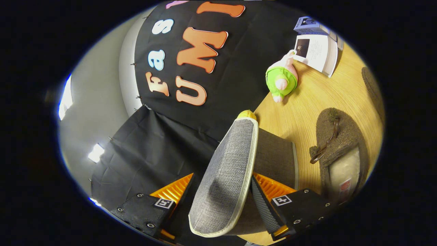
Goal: Open the storage box then place both shoes into the box .Put the left shoe in first, then the right shoe, with the right side of both shoes facing outward in a uniform manner.
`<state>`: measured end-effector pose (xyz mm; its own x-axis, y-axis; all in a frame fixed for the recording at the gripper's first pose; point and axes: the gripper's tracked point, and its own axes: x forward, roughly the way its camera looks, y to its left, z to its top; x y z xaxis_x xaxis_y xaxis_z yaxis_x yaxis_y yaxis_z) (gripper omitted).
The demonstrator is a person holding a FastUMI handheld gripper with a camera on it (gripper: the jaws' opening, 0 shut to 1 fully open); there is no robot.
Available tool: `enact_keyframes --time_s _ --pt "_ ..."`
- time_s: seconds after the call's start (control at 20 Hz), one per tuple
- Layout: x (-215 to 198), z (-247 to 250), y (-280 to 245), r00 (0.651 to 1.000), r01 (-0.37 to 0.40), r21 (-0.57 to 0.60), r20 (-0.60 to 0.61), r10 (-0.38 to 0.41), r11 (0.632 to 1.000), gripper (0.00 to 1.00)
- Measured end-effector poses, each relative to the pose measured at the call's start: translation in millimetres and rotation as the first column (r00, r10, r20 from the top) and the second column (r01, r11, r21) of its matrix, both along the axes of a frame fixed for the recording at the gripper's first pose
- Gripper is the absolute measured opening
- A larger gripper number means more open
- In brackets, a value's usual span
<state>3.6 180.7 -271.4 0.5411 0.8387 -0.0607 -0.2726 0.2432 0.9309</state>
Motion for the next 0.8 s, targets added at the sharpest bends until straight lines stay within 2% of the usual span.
enact_keyframes --time_s 0.1,0.2,0.25,0.3,0.45,0.8 --pt "0 8 -4 1.0 0.01 0.042 -0.002 -0.01 0.999 0.8" --pt "-2 18 -4 1.0 0.02 0.071 0.01 -0.02 0.997 0.66" --pt "-2 19 -2 1.0 0.021 0.067 0.012 -0.022 0.997 0.5" --pt "-3 18 3 1.0 0.015 0.053 0.012 -0.015 0.998 0.44" --pt "-2 7 6 0.999 0.018 -0.005 -0.032 -0.018 1.0 0.07" --pt "-9 37 15 0.999 0.052 -0.063 0.019 -0.051 0.997 0.04"
